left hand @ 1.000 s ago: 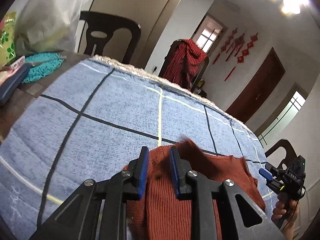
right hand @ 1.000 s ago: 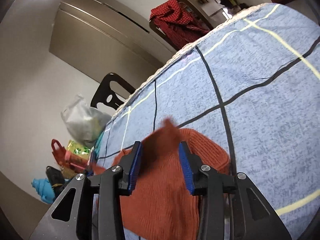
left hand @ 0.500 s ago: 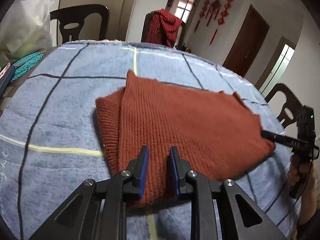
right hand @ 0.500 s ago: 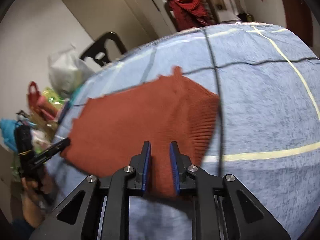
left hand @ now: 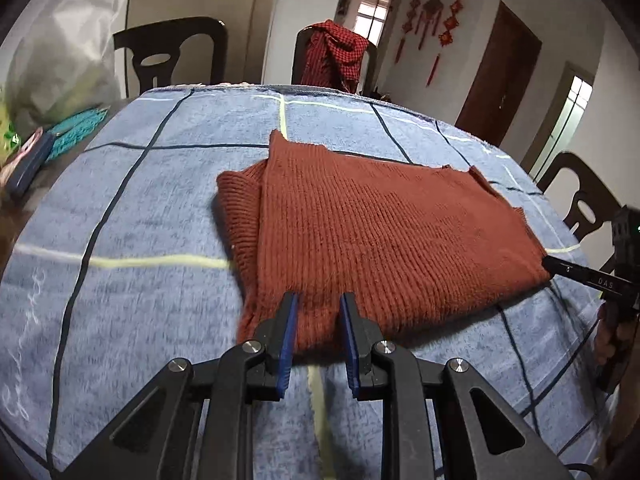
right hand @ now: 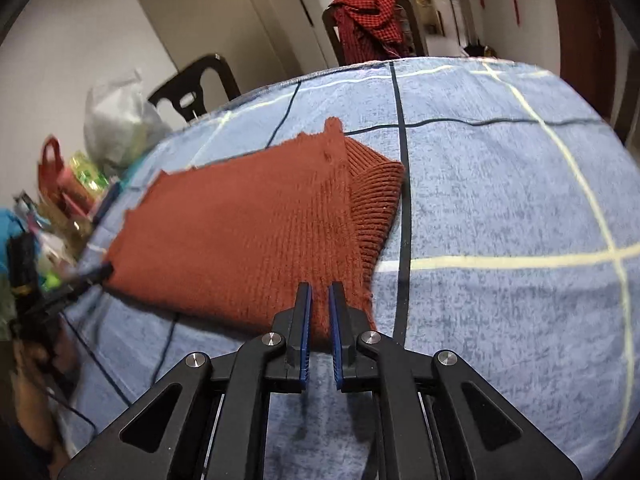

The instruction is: Fold small clothes

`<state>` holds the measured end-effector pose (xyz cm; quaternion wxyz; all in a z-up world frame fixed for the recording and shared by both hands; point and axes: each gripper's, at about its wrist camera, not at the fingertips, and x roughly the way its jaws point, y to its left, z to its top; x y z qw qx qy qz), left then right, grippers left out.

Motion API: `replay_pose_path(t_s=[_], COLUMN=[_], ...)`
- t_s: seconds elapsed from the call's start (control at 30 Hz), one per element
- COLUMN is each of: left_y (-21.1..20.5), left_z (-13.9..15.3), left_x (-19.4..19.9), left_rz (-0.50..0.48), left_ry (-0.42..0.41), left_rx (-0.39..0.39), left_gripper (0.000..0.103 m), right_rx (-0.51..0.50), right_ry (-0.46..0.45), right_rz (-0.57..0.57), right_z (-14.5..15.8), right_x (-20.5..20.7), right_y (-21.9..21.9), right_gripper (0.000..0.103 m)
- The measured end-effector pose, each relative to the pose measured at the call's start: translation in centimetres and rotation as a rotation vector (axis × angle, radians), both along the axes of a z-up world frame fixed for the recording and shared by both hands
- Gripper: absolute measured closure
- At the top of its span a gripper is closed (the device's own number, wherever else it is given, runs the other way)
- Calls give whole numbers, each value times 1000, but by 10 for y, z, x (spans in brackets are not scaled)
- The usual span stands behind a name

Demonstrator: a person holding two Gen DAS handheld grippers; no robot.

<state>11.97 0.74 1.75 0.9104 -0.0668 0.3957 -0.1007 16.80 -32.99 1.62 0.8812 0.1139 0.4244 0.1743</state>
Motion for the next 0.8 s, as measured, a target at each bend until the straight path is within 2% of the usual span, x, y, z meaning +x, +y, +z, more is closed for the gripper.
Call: replay_pose_path(t_s=[0.17,0.27,0.37,0.5,0.8], left_y=[-2,-4,-4,-5,-7], left_z=[7,1,2,12,14], left_x=[-12,-7,-8,-11,-9], left_rz=[18,37,48,63,83], left_ry=[-43,-26,-24,-74,-78], left_rx=[20,42,47,80,98], left_gripper=[79,79,79,79,76], right_rx=[-22,-48,-14,-30,-37], right_ry=[-52,-31,-18,-64,-114], right_rz=[13,11,-7,0,-4], right_z=[13,5,0,11,17], right_x=[-12,-7,-6,-14,-15], right_y=[5,6,3,4,5], right_gripper=[95,94,94,93,92])
